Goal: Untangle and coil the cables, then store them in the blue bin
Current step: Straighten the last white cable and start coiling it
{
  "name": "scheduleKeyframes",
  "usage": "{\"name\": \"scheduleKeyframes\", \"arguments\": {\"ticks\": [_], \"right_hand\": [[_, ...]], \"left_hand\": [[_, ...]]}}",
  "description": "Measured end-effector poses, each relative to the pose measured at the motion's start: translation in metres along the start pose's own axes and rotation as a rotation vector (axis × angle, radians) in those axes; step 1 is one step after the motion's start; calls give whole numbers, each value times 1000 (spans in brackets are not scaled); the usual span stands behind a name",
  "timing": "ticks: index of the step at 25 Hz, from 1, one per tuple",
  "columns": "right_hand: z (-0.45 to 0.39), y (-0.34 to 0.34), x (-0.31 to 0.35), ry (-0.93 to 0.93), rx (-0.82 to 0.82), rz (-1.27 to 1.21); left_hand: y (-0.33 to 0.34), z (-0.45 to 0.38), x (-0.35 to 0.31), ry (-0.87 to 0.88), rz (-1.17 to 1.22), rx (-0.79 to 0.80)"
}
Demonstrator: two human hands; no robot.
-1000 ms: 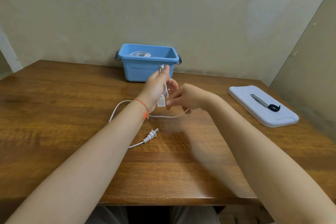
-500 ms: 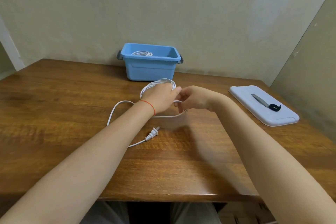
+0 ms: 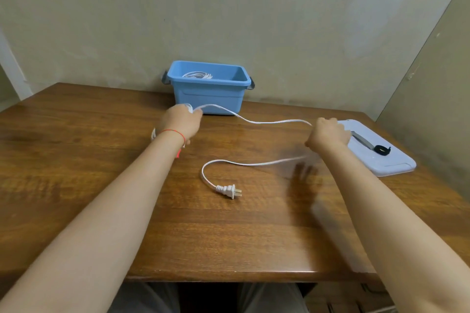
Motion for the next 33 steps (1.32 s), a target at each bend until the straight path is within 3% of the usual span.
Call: {"name": "scheduleKeyframes", "arguments": {"ticks": [3,6,10,12,14,16,19,21,24,26,28,31,33], "right_hand": [[11,-5,42,-336,133,-81],[46,-16,89,-679,321,-461],[58,-18,97,-703,564,-1047],[51,-10,91,-633,699,-1341],[46,2,89,-605,769,-1422],[40,14,85,-561,763,-1411],[26,30,68,-405,698,-1328],[22,36,55,-328,648,-1166],[25,31,56,-418,509,-643],[40,20,81,-623,456,-363],[64,4,107,-823,459,-286],[83,-25,122,-942,449,-488],[78,-38,116,-876,466,-711]], "left_hand": [[21,13,-14,44,-188,272],[43,25,-26,95,-153,557],[46,42,-29,24,360,952],[43,46,-29,6,770,1200],[34,44,-32,30,1184,1364],[27,31,-34,41,1482,1277],[26,5,-21,-221,1768,716],[24,-5,-7,-321,1860,444],[23,-6,-11,-269,1872,365],[29,3,-25,-142,1709,414],[36,15,-40,47,1274,396],[39,31,-53,307,575,342],[37,36,-52,350,376,396]]}}
Point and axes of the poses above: each hand's wrist, its own z-axis away from the middle knuckle, its own y-axis out of the palm, x = y × z, the point moved 5 cm from there along -z, towards the middle knuckle, and after that the axes turned 3 degrees about z, right-handed, at the moved point
